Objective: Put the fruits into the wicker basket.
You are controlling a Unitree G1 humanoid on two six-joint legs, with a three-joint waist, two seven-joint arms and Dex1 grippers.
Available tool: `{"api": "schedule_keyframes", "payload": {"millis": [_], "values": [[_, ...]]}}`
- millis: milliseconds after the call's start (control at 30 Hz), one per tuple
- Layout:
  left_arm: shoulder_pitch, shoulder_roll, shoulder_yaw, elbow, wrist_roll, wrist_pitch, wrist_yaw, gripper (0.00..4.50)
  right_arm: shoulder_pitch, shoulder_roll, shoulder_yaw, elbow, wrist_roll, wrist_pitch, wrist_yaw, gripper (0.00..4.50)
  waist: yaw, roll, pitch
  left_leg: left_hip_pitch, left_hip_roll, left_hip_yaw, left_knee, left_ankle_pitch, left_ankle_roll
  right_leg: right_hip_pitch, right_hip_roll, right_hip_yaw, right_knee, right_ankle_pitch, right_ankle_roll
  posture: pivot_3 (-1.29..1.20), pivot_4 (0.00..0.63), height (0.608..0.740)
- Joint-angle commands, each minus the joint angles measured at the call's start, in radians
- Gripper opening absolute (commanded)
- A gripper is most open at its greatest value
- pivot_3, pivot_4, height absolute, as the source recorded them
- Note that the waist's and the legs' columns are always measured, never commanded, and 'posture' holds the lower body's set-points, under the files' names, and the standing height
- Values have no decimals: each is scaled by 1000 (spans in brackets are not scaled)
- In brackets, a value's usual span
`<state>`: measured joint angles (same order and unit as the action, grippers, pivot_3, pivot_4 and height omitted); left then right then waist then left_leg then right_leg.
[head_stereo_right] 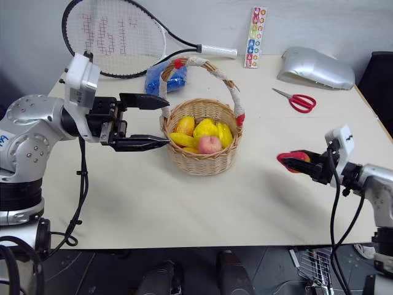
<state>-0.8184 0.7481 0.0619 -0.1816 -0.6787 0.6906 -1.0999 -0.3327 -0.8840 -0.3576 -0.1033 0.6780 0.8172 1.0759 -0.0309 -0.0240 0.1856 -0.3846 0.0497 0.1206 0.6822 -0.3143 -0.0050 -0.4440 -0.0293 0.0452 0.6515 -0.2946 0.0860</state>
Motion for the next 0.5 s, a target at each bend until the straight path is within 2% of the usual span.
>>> {"api": "schedule_keyframes", "payload": {"millis": [33, 133, 200, 333, 500], "values": [[-2, 21, 42, -11, -11, -12, 0, 4500, -50, 61, 59, -264, 125, 100, -111, 2214, 0, 0, 0, 0, 1, 0, 0, 0, -1, 0, 0, 0, 0, 0, 0, 0, 150, 740], [12, 28, 46, -15, -2, -16, 11, 4500, -188, 261, 147, -328, 124, 145, -366, 2214, -11, -4, -2, 1, 2, 0, 0, 0, -2, 0, 0, 1, 1, -1, -1, 0, 150, 740], [15, 33, 50, -21, -7, -10, 15, 4500, -252, 343, 169, -349, 148, 184, -455, 2214, -12, -3, -1, 1, 2, 0, 0, 0, -3, -1, 0, 0, 3, -1, -2, 0, 150, 740], [15, 50, 55, -24, -18, 1, 5, 4500, -323, 432, 329, -385, 47, 99, -501, 2214, 2, -3, -1, -3, 4, -2, 0, 0, -2, -4, -1, -2, 4, -2, -3, 0, 150, 740], [-3, 52, 57, -21, -28, 11, 7, 4500, -416, 499, 505, -275, -172, -40, -573, 2214, 1, -3, -1, -4, 1, -1, 0, -1, 0, -4, -2, -2, 4, -2, -3, 0, 150, 740]]}}
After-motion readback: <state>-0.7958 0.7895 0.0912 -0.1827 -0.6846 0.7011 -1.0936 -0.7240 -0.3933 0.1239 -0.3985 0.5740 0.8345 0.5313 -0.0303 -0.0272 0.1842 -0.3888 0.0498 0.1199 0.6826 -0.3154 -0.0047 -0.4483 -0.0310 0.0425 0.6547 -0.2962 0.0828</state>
